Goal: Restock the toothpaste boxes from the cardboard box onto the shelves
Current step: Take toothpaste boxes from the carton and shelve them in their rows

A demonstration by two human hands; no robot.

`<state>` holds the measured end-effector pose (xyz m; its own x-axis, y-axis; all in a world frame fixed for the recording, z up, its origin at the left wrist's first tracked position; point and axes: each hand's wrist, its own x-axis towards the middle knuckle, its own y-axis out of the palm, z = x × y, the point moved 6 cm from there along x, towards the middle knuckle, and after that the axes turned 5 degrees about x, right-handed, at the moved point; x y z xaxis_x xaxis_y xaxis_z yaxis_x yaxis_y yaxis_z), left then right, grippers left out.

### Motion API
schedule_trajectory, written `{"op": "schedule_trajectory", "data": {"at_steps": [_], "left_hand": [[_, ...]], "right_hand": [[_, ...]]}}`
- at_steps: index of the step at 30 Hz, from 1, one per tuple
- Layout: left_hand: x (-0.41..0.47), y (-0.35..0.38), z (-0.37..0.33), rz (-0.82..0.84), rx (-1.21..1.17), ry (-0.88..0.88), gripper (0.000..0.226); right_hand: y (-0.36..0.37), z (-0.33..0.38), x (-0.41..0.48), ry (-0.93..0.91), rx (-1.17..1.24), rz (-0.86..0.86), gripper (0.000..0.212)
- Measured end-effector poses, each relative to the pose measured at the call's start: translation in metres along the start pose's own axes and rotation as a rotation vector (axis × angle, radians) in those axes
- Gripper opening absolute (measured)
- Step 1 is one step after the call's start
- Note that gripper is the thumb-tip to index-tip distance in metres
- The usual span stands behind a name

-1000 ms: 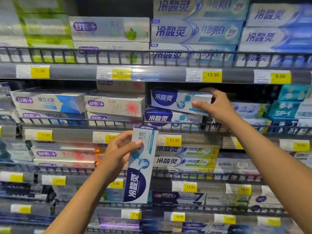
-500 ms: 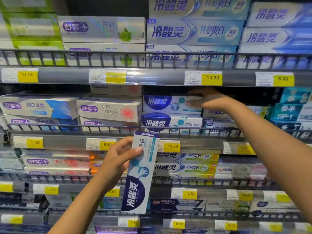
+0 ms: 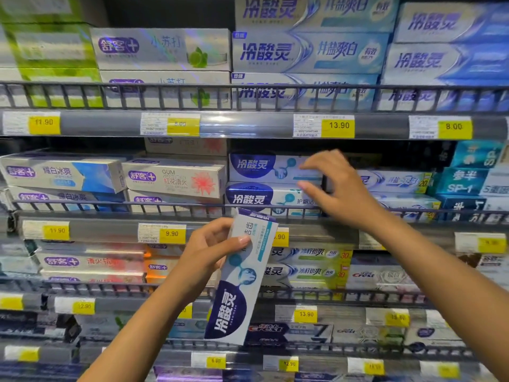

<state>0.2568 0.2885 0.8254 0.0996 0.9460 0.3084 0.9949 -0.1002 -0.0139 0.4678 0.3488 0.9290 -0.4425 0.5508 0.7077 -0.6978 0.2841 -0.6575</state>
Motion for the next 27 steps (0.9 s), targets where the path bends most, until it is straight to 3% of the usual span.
{"op": "schedule_trajectory", "data": {"at_steps": [4,10,13,16,19,21,25,27], "left_hand": [[0.007,0.015,-0.014,0.026,0.024,-0.007,0.055],[0.008,0.031,-0.032,0.071,0.076,-0.010,0.041],[0.006,0.030,-0.041,0.014,0.021,0.015,0.040],[0.006,0.025,-0.053,-0.088,-0.123,0.059,0.035],[0.010,0.024,-0.066,-0.132,-0.304,0.105,0.038],[0.011,0.025,-0.070,-0.143,-0.448,0.080,0.030],[0.012,0.025,-0.068,-0.181,-0.720,0.024,0.047],[0.013,0.021,-0.067,-0.237,-0.624,0.040,0.049]], "right_hand": [[0.027,0.041,-0.021,0.210,0.357,0.337,0.057],[0.022,0.045,-0.015,0.307,0.479,0.514,0.058],[0.017,0.034,-0.024,0.400,0.616,0.482,0.065],[0.030,0.026,-0.051,0.508,0.813,0.416,0.057],[0.057,0.032,-0.084,0.513,0.810,0.430,0.051],[0.059,0.033,-0.091,0.504,0.861,0.319,0.054],[0.026,0.023,-0.084,0.474,0.939,0.069,0.050],[0.004,0.017,-0.076,0.446,0.931,-0.022,0.040]]}}
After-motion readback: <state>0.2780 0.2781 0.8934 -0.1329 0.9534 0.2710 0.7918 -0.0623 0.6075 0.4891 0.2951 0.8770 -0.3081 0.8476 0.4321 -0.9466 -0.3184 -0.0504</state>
